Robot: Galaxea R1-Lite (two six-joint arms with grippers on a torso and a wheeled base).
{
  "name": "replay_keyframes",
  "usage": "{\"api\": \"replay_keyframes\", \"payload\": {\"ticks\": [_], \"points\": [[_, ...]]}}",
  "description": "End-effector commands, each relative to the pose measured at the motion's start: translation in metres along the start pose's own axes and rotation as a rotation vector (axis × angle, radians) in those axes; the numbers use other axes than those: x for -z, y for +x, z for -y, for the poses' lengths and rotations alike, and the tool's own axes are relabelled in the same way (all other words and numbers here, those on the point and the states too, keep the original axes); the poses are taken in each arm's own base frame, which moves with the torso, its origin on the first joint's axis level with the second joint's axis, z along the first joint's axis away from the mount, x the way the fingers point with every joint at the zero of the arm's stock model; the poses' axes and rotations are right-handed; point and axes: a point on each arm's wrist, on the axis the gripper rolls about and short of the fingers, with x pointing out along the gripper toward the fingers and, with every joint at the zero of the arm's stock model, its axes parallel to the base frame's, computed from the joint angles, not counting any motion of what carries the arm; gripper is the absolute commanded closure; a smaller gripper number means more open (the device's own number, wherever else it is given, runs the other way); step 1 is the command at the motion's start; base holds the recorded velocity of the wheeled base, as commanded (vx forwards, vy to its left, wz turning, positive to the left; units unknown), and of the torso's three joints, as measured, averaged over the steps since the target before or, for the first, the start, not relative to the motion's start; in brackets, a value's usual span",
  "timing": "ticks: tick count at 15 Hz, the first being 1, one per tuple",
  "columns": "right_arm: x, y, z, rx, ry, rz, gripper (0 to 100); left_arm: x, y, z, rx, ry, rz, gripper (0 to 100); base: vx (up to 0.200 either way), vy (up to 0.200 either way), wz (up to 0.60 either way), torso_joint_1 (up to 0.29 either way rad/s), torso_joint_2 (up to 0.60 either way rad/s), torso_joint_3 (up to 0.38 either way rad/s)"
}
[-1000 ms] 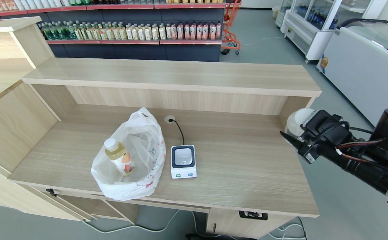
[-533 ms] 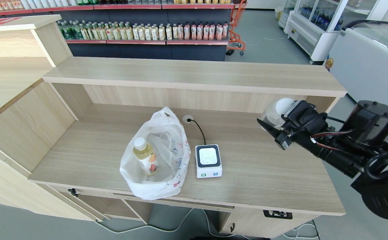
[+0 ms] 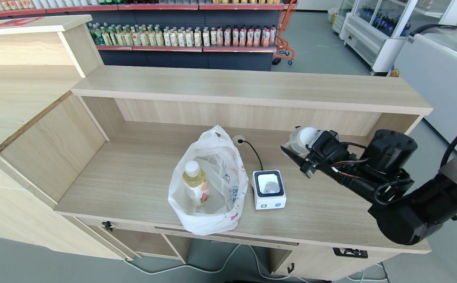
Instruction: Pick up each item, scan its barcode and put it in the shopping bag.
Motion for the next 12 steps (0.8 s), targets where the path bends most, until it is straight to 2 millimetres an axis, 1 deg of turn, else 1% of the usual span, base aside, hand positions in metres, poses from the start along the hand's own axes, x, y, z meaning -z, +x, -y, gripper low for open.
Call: {"api": "replay_keyframes", "payload": {"ticks": [1, 3, 4, 7, 10, 12], "points": [[0.035, 0.010, -0.021, -0.044, 0.023, -0.036, 100, 0.000, 0.000, 0.000, 0.000, 0.000, -0.001, 0, 0.000, 0.000, 0.00, 0.000, 0.00, 0.000], [0.053, 0.011, -0.028, -0.045, 0.051, -0.040, 100, 0.000, 0.000, 0.000, 0.000, 0.000, 0.000, 0, 0.000, 0.000, 0.00, 0.000, 0.00, 0.000], [0.059, 0.011, -0.031, -0.060, 0.060, -0.042, 100, 0.000, 0.000, 0.000, 0.000, 0.000, -0.001, 0, 0.000, 0.000, 0.00, 0.000, 0.00, 0.000], [0.065, 0.016, -0.033, -0.094, 0.077, -0.006, 100, 0.000, 0.000, 0.000, 0.000, 0.000, -0.001, 0, 0.000, 0.000, 0.00, 0.000, 0.00, 0.000], [0.071, 0.029, -0.034, -0.084, 0.072, 0.017, 100, 0.000, 0.000, 0.000, 0.000, 0.000, 0.000, 0, 0.000, 0.000, 0.00, 0.000, 0.00, 0.000], [0.072, 0.034, -0.038, -0.098, 0.072, 0.036, 100, 0.000, 0.000, 0.000, 0.000, 0.000, 0.002, 0, 0.000, 0.000, 0.00, 0.000, 0.00, 0.000]]}}
